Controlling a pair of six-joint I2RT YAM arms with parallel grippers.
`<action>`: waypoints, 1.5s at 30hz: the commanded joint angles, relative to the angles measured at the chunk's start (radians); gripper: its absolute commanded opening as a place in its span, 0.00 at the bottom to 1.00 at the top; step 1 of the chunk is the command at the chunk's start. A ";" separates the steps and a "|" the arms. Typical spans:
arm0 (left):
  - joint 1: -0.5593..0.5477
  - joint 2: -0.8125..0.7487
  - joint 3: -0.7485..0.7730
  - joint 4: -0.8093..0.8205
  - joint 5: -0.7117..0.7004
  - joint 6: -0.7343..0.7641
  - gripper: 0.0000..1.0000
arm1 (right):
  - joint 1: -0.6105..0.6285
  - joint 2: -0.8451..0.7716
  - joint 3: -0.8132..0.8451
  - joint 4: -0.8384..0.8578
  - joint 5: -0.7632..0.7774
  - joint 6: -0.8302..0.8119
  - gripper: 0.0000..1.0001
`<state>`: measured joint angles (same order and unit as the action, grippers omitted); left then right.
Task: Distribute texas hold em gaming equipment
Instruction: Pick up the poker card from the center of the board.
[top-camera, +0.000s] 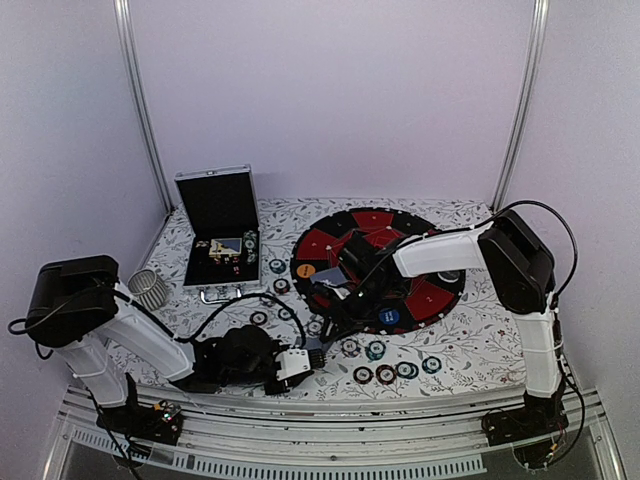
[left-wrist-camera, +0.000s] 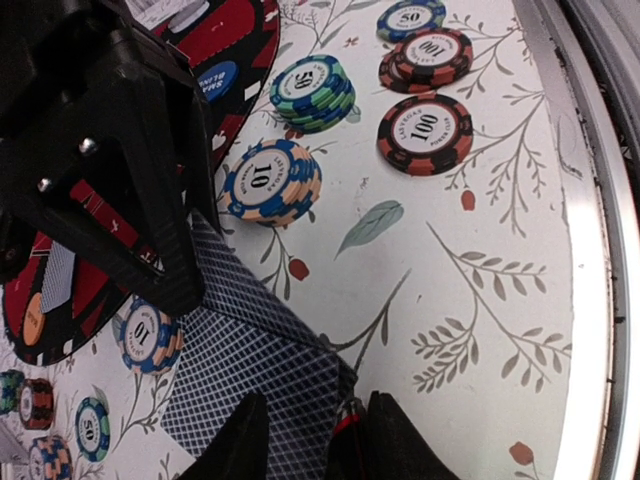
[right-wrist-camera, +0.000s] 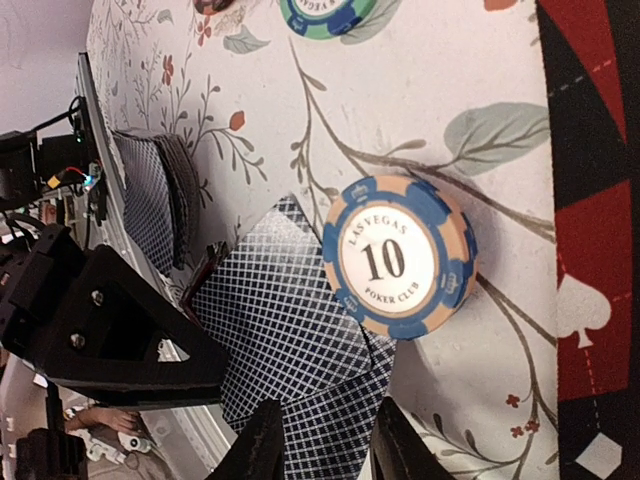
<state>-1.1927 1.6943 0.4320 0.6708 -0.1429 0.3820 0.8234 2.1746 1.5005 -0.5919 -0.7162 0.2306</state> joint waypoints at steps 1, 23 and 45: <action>0.004 0.011 -0.012 0.048 0.010 0.013 0.36 | -0.004 0.024 -0.004 0.066 -0.074 0.024 0.30; 0.002 -0.063 -0.058 0.057 0.031 0.001 0.18 | -0.038 -0.110 -0.095 0.069 -0.055 0.038 0.02; 0.003 -0.132 -0.064 0.037 0.035 -0.059 0.00 | -0.350 -0.566 -0.367 0.045 0.297 0.072 0.02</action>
<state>-1.1912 1.5791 0.3786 0.7124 -0.1192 0.3447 0.5957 1.7302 1.2434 -0.5640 -0.5816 0.2745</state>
